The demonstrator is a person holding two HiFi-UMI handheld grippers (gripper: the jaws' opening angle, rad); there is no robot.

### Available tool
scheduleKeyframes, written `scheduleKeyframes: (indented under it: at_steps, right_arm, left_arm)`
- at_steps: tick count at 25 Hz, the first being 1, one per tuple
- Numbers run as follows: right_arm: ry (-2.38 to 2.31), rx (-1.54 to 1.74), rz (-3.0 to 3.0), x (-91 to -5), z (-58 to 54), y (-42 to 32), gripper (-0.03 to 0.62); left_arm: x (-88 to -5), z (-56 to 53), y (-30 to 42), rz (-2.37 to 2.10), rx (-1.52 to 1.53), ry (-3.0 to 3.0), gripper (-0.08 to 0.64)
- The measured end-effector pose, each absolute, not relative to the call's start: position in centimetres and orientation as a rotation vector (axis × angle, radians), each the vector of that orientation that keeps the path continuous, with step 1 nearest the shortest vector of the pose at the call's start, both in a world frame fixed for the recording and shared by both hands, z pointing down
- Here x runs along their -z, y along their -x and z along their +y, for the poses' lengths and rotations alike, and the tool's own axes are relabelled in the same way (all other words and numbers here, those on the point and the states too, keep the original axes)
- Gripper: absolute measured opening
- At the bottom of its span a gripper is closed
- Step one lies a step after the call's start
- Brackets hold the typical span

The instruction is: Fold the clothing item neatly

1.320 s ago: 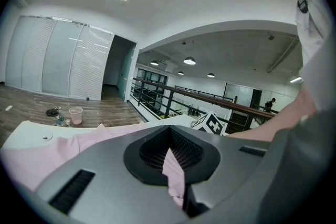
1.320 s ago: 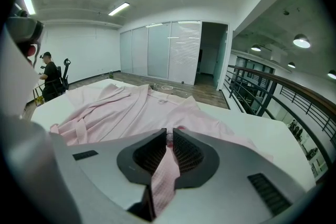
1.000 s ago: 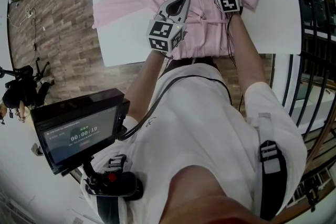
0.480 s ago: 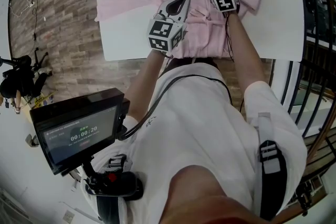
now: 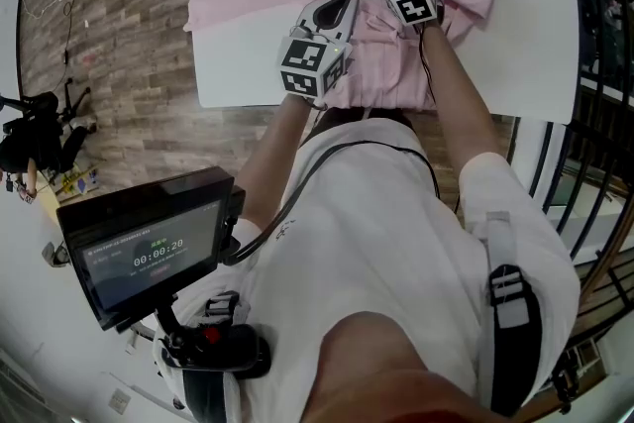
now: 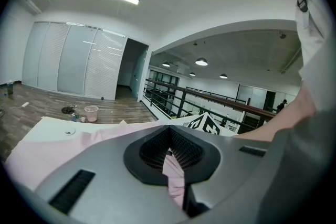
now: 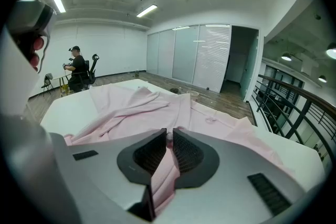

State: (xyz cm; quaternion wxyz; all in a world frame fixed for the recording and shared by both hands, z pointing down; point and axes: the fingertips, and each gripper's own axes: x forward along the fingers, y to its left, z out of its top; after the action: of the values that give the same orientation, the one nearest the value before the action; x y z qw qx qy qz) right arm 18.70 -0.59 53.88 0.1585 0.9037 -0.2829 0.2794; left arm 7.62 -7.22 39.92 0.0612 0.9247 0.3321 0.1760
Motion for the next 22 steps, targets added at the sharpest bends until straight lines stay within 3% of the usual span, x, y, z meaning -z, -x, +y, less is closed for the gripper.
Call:
scheduleKeyframes:
  at_steps: [22]
  right_arm:
    - [-2.529,-0.745,-1.013,-54.0,-6.8,-17.2,0.043]
  left_arm:
    - [-40.4,-8.5,-7.6,0.946,-0.544,-2.812,0.002]
